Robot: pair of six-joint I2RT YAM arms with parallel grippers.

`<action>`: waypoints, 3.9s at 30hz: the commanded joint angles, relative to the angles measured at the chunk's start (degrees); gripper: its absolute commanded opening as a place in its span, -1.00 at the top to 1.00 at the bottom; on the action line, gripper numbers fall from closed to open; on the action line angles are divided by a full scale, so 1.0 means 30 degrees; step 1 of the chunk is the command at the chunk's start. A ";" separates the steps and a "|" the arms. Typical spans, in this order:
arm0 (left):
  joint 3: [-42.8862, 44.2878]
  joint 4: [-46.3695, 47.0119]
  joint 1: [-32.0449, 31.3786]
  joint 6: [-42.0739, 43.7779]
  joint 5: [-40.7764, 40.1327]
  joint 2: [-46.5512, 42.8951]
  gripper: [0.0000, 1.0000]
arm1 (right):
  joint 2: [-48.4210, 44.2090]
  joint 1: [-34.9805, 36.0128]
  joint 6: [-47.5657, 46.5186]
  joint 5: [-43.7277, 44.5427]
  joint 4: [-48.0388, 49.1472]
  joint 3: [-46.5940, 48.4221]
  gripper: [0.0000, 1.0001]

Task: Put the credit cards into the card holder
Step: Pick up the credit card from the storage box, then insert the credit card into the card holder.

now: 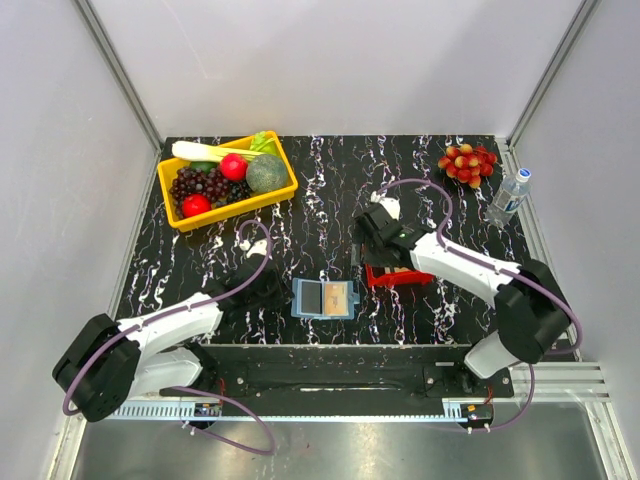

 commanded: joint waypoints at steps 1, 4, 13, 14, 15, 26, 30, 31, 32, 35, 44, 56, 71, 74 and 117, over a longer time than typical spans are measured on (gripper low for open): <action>0.0244 0.0602 -0.0060 0.0253 0.0409 -0.0058 1.00 | 0.0822 -0.0319 -0.0594 0.0485 -0.0772 0.1054 -0.63; 0.0244 0.0631 -0.0031 0.0253 0.0409 -0.0087 1.00 | 0.1466 -0.0495 -0.0769 0.0369 -0.0801 0.1141 -0.64; 0.0361 0.0544 -0.0031 0.0312 0.0438 0.0029 1.00 | 0.2551 -0.0993 -0.1384 -0.1007 -0.0070 0.1054 -0.57; 0.0361 0.0601 -0.0060 0.0312 0.0438 0.0059 1.00 | 0.2639 -0.1081 -0.1385 -0.1182 0.0018 0.1083 -0.56; 0.0361 0.0544 -0.0060 0.0312 0.0438 0.0088 1.00 | 0.2785 -0.1081 -0.1443 -0.1329 0.0077 0.1083 -0.55; 0.0420 0.0631 -0.0060 0.0312 0.0497 0.0293 1.00 | 0.2494 -0.1169 -0.1648 -0.2004 0.0633 0.0761 -0.06; 0.0420 0.0631 -0.0060 0.0399 0.0584 0.0381 1.00 | 0.2347 -0.1228 -0.1707 -0.2063 0.0722 0.0614 -0.05; 0.0420 0.0602 -0.0060 0.0371 0.0584 0.0410 1.00 | 0.2289 -0.1286 -0.1736 -0.2063 0.0693 0.0556 -0.05; 0.0420 0.0602 -0.0060 0.0370 0.0584 0.0411 1.00 | 0.2288 -0.1287 -0.1736 -0.2092 0.0751 0.0556 -0.05; 0.0391 0.0602 -0.0060 0.0370 0.0584 0.0440 1.00 | 0.2113 -0.1287 -0.1795 -0.2064 0.0722 0.0468 -0.01; 0.0653 0.0485 -0.0060 0.0487 0.0643 0.0557 1.00 | 0.1644 -0.1433 -0.1853 -0.1536 0.0722 0.0585 0.12; 0.0625 0.0689 -0.0060 0.0546 0.0790 0.0791 1.00 | 0.1790 -0.1579 -0.2117 -0.1361 0.0517 0.0790 0.67; 0.0713 0.0514 -0.0060 0.0429 0.0643 0.0177 1.00 | -0.2307 -0.1521 -0.0366 -0.0154 -0.0804 0.0823 1.00; 0.0508 0.0718 -0.0060 0.0225 0.0701 -0.0028 1.00 | -0.3159 -0.0705 0.0927 -0.0889 0.0250 0.0176 1.00; -0.0869 0.1393 -0.0060 -0.1621 0.1463 -0.2578 1.00 | 0.4837 0.9436 0.4885 0.7108 0.1776 0.4569 1.00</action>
